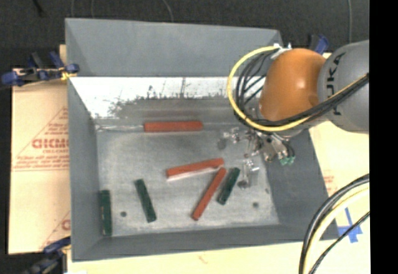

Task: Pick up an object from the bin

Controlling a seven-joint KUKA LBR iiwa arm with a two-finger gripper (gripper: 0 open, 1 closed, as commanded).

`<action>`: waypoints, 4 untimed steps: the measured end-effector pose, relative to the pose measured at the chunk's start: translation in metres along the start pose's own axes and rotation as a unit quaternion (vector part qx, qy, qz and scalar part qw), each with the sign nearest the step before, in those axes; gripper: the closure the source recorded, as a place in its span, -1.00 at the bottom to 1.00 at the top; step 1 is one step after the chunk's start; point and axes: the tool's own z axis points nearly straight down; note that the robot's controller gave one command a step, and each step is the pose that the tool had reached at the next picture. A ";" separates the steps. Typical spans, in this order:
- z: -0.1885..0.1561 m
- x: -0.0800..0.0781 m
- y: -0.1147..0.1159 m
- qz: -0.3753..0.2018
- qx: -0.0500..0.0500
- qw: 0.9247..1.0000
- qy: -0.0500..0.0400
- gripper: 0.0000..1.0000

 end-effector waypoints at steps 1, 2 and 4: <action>0.048 0.000 0.000 -0.094 -0.001 0.996 -0.002 -1.00; 0.068 0.014 0.015 -0.052 0.000 0.999 -0.005 1.00; -0.018 -0.042 0.058 -0.065 -0.001 0.998 0.000 1.00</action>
Offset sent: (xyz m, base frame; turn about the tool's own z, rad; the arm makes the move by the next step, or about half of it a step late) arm -0.0213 0.0110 -0.0728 -0.1038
